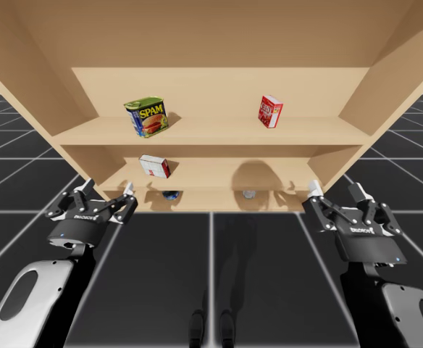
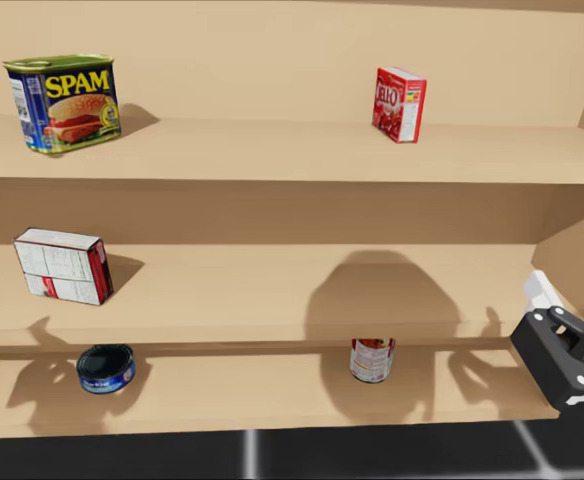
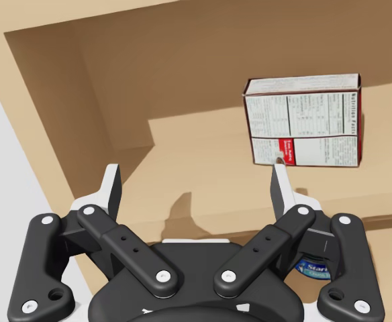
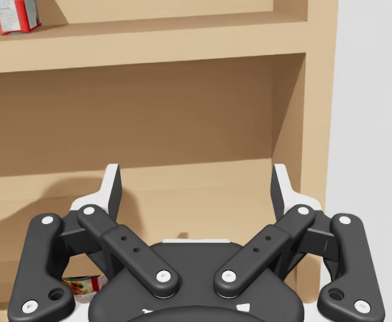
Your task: Find the tomato soup can on the shelf and bring it to me.
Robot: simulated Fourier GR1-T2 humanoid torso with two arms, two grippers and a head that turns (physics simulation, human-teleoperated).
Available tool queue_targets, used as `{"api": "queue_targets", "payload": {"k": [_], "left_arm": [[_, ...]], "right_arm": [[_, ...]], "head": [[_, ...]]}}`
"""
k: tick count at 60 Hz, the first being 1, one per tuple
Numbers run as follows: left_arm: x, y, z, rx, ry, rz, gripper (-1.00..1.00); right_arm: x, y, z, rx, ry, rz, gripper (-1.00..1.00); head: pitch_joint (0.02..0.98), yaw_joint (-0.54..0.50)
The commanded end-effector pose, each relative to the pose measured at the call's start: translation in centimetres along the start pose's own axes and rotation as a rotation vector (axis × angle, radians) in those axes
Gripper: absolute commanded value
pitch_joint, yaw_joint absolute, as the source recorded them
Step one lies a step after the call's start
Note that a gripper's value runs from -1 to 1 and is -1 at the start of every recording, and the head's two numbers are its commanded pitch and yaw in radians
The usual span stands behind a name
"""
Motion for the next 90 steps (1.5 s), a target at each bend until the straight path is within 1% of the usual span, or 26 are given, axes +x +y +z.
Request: {"api": "queue_targets", "payload": {"k": [1, 7, 19, 28, 29, 30, 31, 34, 37, 40, 43, 45, 47, 51, 58, 61, 65, 67, 70, 73, 78, 80, 82, 85, 88, 90], "left_arm": [[0.0, -0.1, 0.0, -0.004, 0.001, -0.007, -1.00], [0.0, -0.2, 0.0, -0.007, 0.000, -0.009, -1.00], [0.1, -0.3, 0.0, -0.010, -0.004, -0.006, -1.00], [0.1, -0.4, 0.0, -0.011, -0.003, -0.001, -1.00], [0.1, -0.4, 0.0, -0.009, -0.002, -0.001, -1.00], [0.1, -0.4, 0.0, -0.009, -0.002, -0.001, -1.00], [0.1, -0.3, 0.0, -0.009, -0.002, 0.000, -1.00], [0.1, -0.3, 0.0, -0.006, -0.001, 0.001, -1.00], [0.1, -0.3, 0.1, -0.004, 0.000, 0.004, -1.00], [0.0, -0.3, 0.1, -0.002, 0.001, 0.007, -1.00], [0.0, -0.2, 0.1, 0.002, -0.002, 0.008, -1.00], [0.1, -0.2, 0.1, 0.009, -0.009, 0.011, -1.00], [0.1, -0.1, 0.1, 0.011, -0.014, 0.017, -1.00], [0.2, 0.0, 0.2, 0.016, -0.021, 0.021, -1.00], [0.2, 0.0, 0.2, 0.017, -0.024, 0.022, -1.00], [0.2, 0.1, 0.2, 0.017, -0.027, 0.022, -1.00], [0.2, 0.1, 0.2, 0.022, -0.032, 0.021, -1.00], [0.2, 0.1, 0.1, 0.028, -0.037, 0.019, -1.00], [0.2, 0.1, 0.1, 0.029, -0.038, 0.019, -1.00], [0.2, 0.1, 0.1, 0.032, -0.038, 0.018, -1.00], [0.2, 0.1, 0.1, 0.033, -0.038, 0.017, -1.00], [0.2, 0.1, 0.1, 0.033, -0.039, 0.017, -1.00], [0.2, 0.1, 0.1, 0.034, -0.043, 0.015, -1.00], [0.3, 0.1, 0.2, 0.042, -0.064, 0.011, -1.00], [0.3, 0.1, 0.3, 0.044, -0.071, 0.010, -1.00], [0.4, 0.1, 0.2, 0.043, -0.073, 0.011, -1.00]], "right_arm": [[-0.1, 0.0, -0.1, 0.001, 0.002, 0.008, -1.00], [-0.1, -0.1, -0.1, 0.002, 0.001, 0.010, -1.00], [-0.2, 0.0, -0.1, 0.003, -0.003, 0.018, -1.00], [-0.1, 0.5, 0.0, 0.013, 0.004, 0.012, -1.00], [-0.1, 0.8, 0.2, 0.001, 0.029, 0.002, -1.00], [-0.1, 0.9, 0.3, 0.000, 0.030, 0.000, -1.00], [-0.2, 1.0, 0.4, 0.000, 0.030, 0.009, -1.00], [-0.4, 1.4, 0.7, -0.014, 0.039, 0.056, -1.00], [-0.5, 2.0, 1.4, -0.002, 0.053, 0.069, -1.00], [-0.6, 2.5, 2.0, 0.020, 0.075, 0.055, -1.00], [-0.7, 2.9, 2.7, 0.036, 0.083, 0.062, -1.00], [-0.8, 3.1, 3.1, 0.063, 0.099, 0.045, -1.00], [-0.9, 3.3, 3.5, 0.069, 0.108, 0.046, -1.00], [-1.0, 3.5, 4.2, 0.090, 0.130, 0.008, -1.00], [-1.8, 4.2, 5.0, 0.123, 0.160, -0.010, -1.00], [-2.5, 4.7, 5.4, 0.156, 0.194, -0.033, -1.00], [-3.5, 5.1, 5.6, 0.166, 0.215, -0.024, -1.00], [-4.2, 5.5, 5.6, 0.179, 0.239, -0.037, -1.00], [-4.8, 5.7, 5.4, 0.184, 0.254, -0.039, -1.00], [-5.8, 6.1, 5.1, 0.188, 0.267, -0.030, -1.00], [-7.0, 6.8, 4.2, 0.199, 0.299, -0.024, -1.00], [-7.3, 7.0, 4.0, 0.200, 0.305, -0.019, -1.00], [-7.5, 7.2, 3.7, 0.204, 0.306, -0.021, -1.00], [-8.0, 7.4, 2.8, 0.207, 0.308, -0.002, -1.00], [-8.4, 7.7, 2.1, 0.207, 0.318, -0.004, -1.00], [-8.6, 7.8, 1.8, 0.204, 0.320, 0.003, -1.00]], "head": [[0.589, -0.13], [0.647, -0.18], [0.706, -0.22], [0.709, -0.22], [0.710, -0.22], [0.711, -0.22], [0.712, -0.22], [0.719, -0.22], [0.725, -0.22], [0.726, -0.22], [0.726, -0.22], [0.726, -0.22], [0.726, -0.22], [0.727, -0.22], [0.730, -0.23], [0.730, -0.23], [0.730, -0.23], [0.727, -0.23], [0.726, -0.23], [0.724, -0.24], [0.723, -0.24], [0.723, -0.24], [0.723, -0.24], [0.725, -0.24], [0.726, -0.24], [0.726, -0.24]]}}
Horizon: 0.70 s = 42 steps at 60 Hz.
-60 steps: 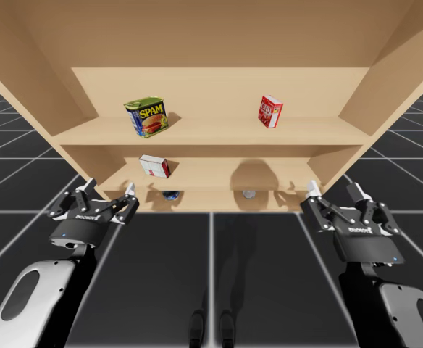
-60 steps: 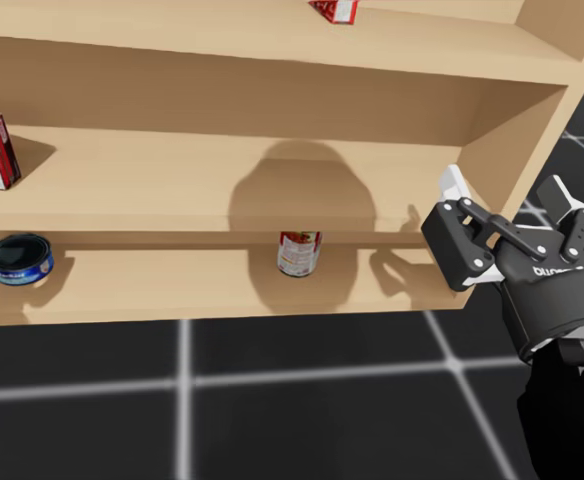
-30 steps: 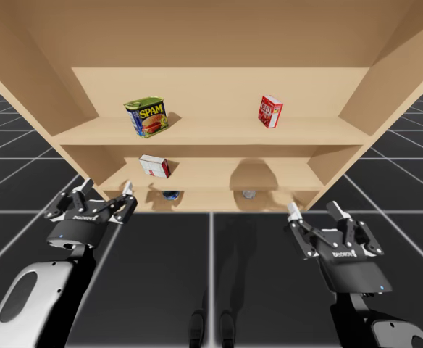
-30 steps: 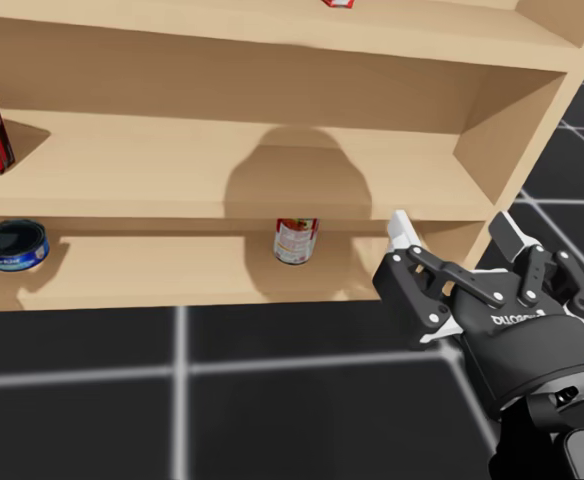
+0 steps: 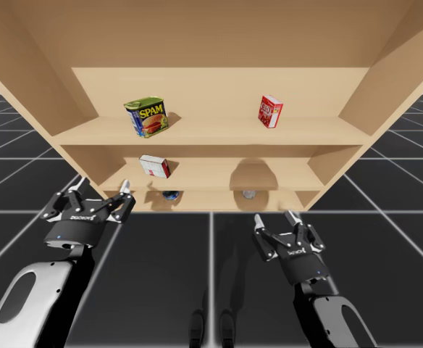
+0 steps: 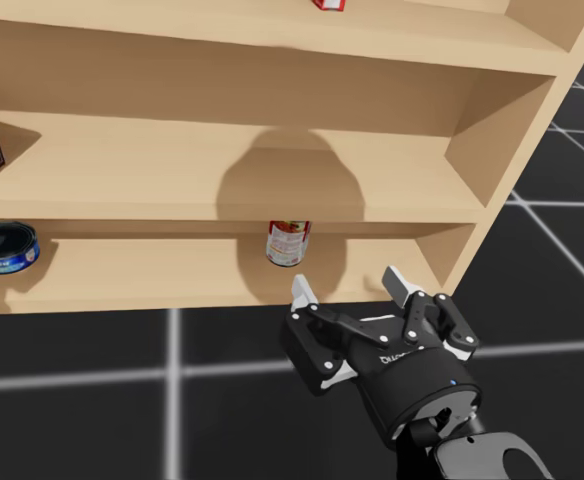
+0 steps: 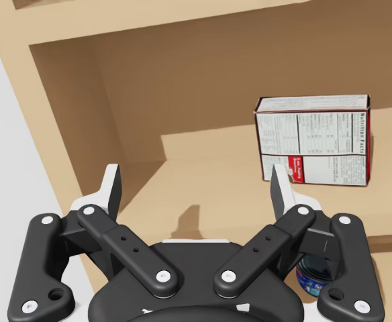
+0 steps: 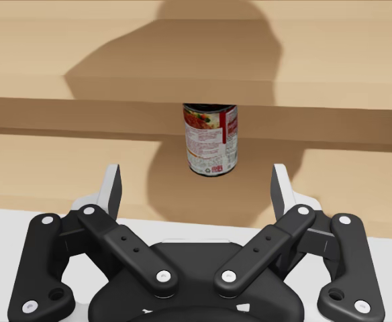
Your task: Find the tomato soup can on the shelf and bring it to me.
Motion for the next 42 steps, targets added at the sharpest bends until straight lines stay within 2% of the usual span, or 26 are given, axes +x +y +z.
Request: {"api": "queue_targets", "payload": {"k": [1, 5, 16, 22, 31, 36, 39, 42], "left_arm": [[0.2, 0.1, 0.0, 0.007, -0.026, -0.002, -1.00], [0.3, 0.1, 0.0, 0.009, -0.031, 0.003, -1.00], [0.3, 0.2, 0.1, 0.007, -0.036, 0.006, -1.00], [0.4, 0.2, 0.1, 0.008, -0.036, 0.006, -1.00], [0.4, 0.2, 0.1, 0.008, -0.037, 0.007, -1.00], [0.4, 0.2, 0.2, 0.009, -0.035, 0.007, -1.00], [0.4, 0.2, 0.2, 0.009, -0.035, 0.007, -1.00], [0.4, 0.2, 0.2, 0.010, -0.034, 0.006, -1.00]], "right_arm": [[-1.3, 0.6, -2.8, 0.004, 0.029, 0.018, -1.00], [-1.5, 0.7, -3.8, 0.002, 0.038, 0.021, -1.00], [-2.2, 0.8, -7.2, -0.031, 0.047, 0.069, -1.00], [-2.5, 1.0, -8.6, -0.042, 0.056, 0.074, -1.00], [-2.7, 1.1, -10.4, -0.071, 0.055, 0.108, -1.00], [-2.7, 1.1, -11.3, -0.081, 0.060, 0.109, -1.00], [-2.7, 1.1, -12.0, -0.092, 0.060, 0.125, -1.00], [-2.7, 1.2, -12.6, -0.099, 0.071, 0.115, -1.00]], "head": [[0.728, -0.24], [0.731, -0.24], [0.738, -0.23], [0.740, -0.23], [0.741, -0.23], [0.741, -0.23], [0.741, -0.23], [0.742, -0.22]]}}
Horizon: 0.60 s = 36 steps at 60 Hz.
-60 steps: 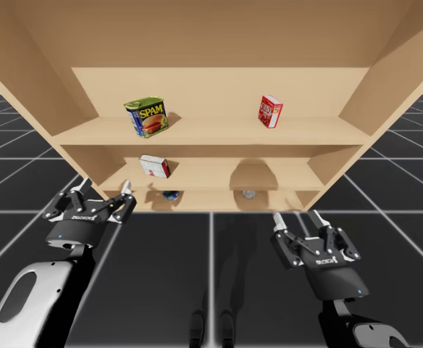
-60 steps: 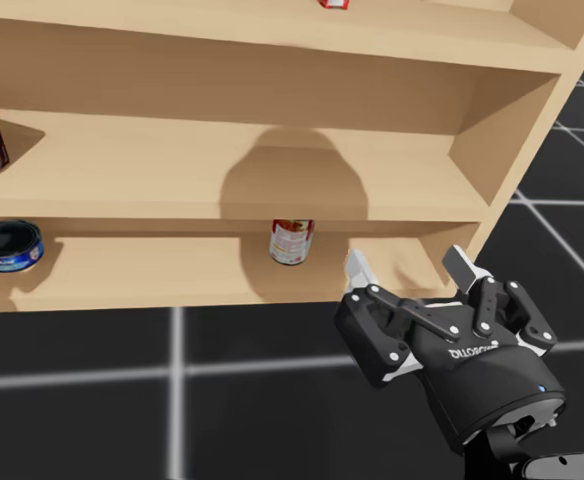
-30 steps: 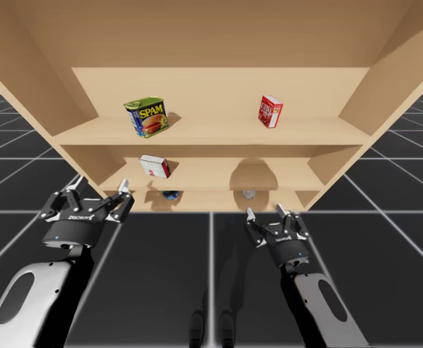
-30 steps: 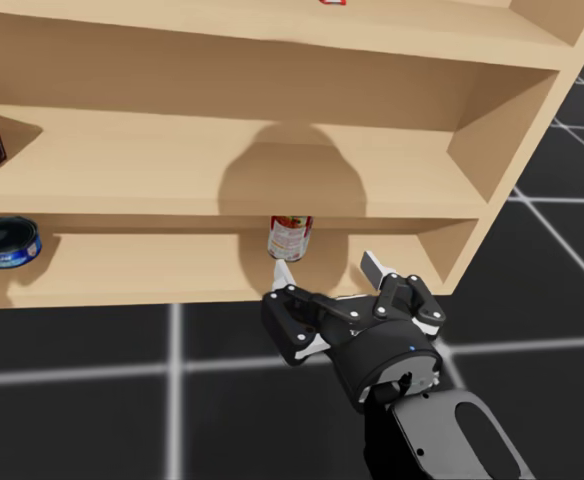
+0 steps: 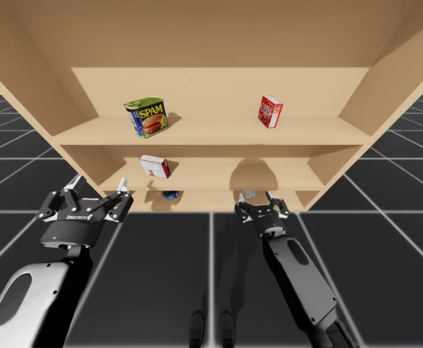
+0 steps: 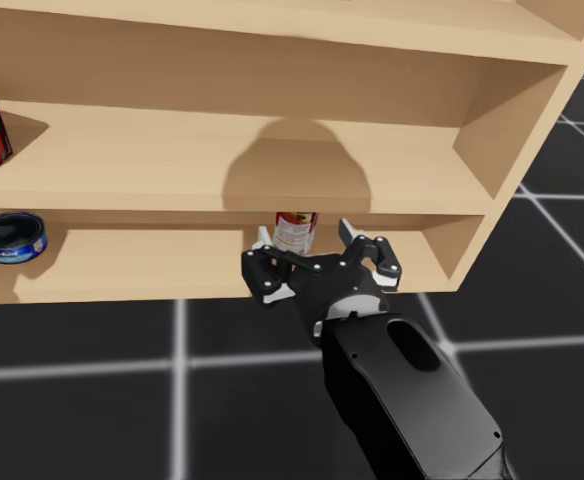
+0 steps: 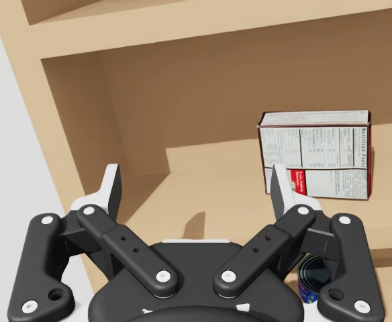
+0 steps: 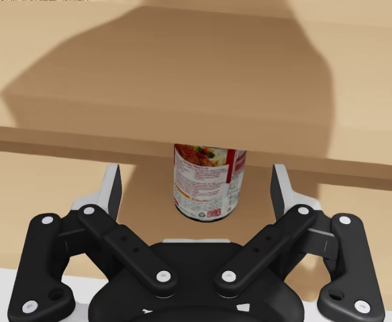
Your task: Find the tomato soup can on the shelf and bring it to me.
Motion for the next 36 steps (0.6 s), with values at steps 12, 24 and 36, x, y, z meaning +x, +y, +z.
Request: {"api": "queue_targets", "payload": {"k": [12, 24, 36], "left_arm": [[0.0, 0.0, 0.0, 0.004, 0.004, 0.000, -1.00], [0.2, 0.1, 0.1, -0.001, 0.011, 0.013, -1.00], [0.2, 0.2, 0.1, -0.003, 0.013, 0.018, -1.00]], "right_arm": [[-0.5, 0.5, -4.3, -0.037, 0.045, 0.033, -1.00], [-0.9, 0.5, -6.3, -0.054, 0.083, 0.045, -1.00], [-1.6, 0.4, -7.0, -0.056, 0.105, 0.081, -1.00]], "head": [[0.747, -0.22], [0.749, -0.21], [0.748, -0.21]]}}
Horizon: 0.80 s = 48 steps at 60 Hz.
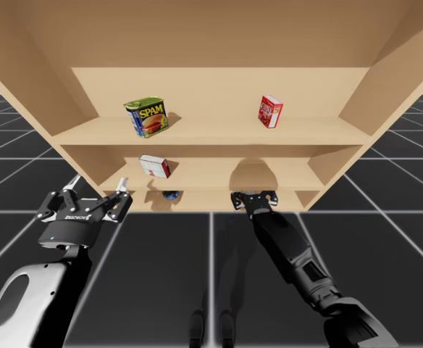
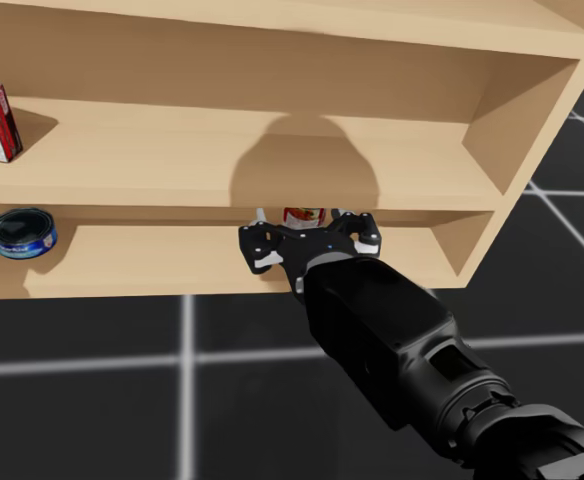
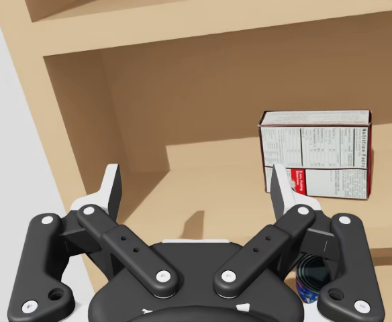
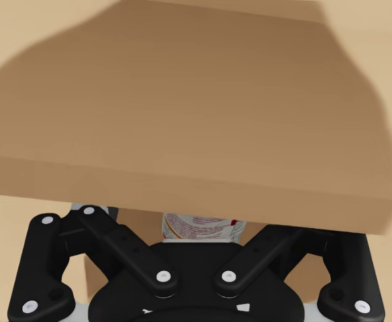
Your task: Find the tomato soup can on the shelf and bring it to me.
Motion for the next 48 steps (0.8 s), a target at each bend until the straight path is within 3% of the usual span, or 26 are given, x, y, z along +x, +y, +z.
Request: {"api": "queue_targets", "payload": {"k": [1, 4, 5, 6, 7, 8, 9, 11, 26, 35, 48], "left_arm": [[0.0, 0.1, 0.0, -0.002, 0.003, 0.006, -1.00], [0.0, 0.1, 0.1, -0.003, 0.005, 0.009, -1.00], [0.1, 0.1, 0.1, -0.004, 0.005, 0.009, -1.00], [0.1, 0.1, 0.1, -0.004, 0.006, 0.010, -1.00], [0.1, 0.1, 0.1, -0.004, 0.006, 0.010, -1.00], [0.1, 0.2, 0.1, -0.005, 0.007, 0.011, -1.00], [0.1, 0.2, 0.1, -0.005, 0.007, 0.011, -1.00], [0.1, 0.2, 0.1, -0.006, 0.007, 0.011, -1.00], [0.0, 0.2, 0.0, -0.006, 0.007, 0.009, -1.00], [0.0, 0.2, 0.0, -0.005, 0.006, 0.008, -1.00], [0.0, 0.2, -0.1, -0.006, 0.006, 0.008, -1.00]], "right_arm": [[-0.9, -0.1, -1.0, -0.003, 0.023, 0.038, -1.00], [-1.1, -0.1, -1.0, -0.007, 0.015, 0.064, -1.00], [-1.2, -0.1, -1.0, -0.013, 0.015, 0.062, -0.78], [-1.2, -0.2, -1.0, -0.015, 0.017, 0.063, -0.69], [-1.3, -0.2, -0.9, -0.024, 0.013, 0.064, -0.44], [-1.3, -0.3, -0.9, -0.035, 0.008, 0.068, 0.30], [-1.3, -0.3, -0.9, -0.035, 0.008, 0.070, 0.64], [-1.3, -0.5, -0.8, -0.043, 0.014, 0.068, 0.96], [-0.5, -1.7, 0.4, -0.071, -0.022, 0.059, 1.00], [0.1, -2.7, 2.6, -0.075, -0.069, 0.076, 0.98], [0.3, -3.5, 6.2, -0.058, -0.104, 0.075, 0.98]], "head": [[0.747, -0.21], [0.746, -0.21], [0.746, -0.21], [0.746, -0.21], [0.746, -0.21], [0.746, -0.21], [0.746, -0.21], [0.745, -0.21], [0.744, -0.21], [0.742, -0.21], [0.739, -0.21]]}}
